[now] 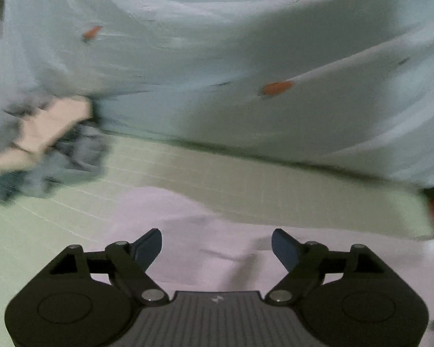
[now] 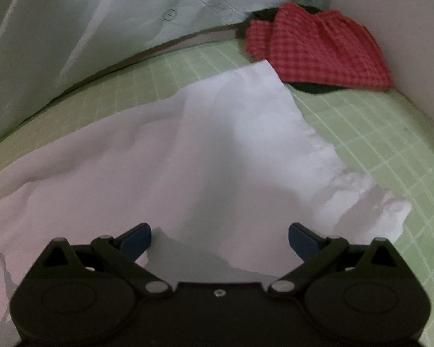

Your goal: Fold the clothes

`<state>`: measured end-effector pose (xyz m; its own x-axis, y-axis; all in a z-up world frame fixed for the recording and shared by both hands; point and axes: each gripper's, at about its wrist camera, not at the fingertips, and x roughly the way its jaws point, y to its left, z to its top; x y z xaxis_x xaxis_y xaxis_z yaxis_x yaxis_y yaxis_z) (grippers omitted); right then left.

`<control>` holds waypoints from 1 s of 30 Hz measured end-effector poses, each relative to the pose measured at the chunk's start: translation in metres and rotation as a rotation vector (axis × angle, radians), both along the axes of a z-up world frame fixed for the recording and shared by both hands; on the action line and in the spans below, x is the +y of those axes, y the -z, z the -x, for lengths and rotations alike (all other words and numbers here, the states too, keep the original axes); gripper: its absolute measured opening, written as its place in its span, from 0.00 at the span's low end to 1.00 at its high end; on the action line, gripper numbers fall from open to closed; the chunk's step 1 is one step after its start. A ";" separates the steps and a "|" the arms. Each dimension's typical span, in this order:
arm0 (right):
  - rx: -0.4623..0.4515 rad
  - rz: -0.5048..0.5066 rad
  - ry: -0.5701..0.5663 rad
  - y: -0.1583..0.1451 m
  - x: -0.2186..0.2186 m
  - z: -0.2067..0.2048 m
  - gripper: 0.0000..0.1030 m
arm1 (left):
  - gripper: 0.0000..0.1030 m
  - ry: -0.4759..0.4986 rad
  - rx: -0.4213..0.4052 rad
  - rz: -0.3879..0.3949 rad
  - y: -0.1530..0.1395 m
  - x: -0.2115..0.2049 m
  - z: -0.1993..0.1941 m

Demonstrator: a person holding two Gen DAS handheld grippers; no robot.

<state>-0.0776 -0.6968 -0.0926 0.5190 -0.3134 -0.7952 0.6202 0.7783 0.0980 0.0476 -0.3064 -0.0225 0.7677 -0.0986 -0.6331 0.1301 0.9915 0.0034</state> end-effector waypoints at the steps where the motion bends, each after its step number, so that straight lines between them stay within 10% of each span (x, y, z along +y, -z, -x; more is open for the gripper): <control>1: 0.002 -0.002 0.007 0.001 -0.001 0.000 0.99 | 0.81 -0.042 0.010 -0.056 0.005 0.002 -0.006; 9: 0.029 0.024 0.006 0.002 -0.003 -0.002 0.99 | 0.81 -0.128 0.184 -0.133 0.054 0.023 -0.031; 17: 0.060 0.050 -0.014 0.005 -0.002 -0.010 0.99 | 0.89 -0.062 0.201 -0.276 0.086 -0.037 -0.031; 30: 0.046 0.210 0.004 -0.003 -0.045 -0.015 0.99 | 1.00 -0.080 0.216 -0.294 0.097 -0.038 -0.036</control>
<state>-0.0629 -0.7415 -0.0891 0.4820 -0.4766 -0.7352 0.6230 0.7764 -0.0949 0.0833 -0.3441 -0.1196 0.6110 0.1663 -0.7740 0.0809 0.9594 0.2700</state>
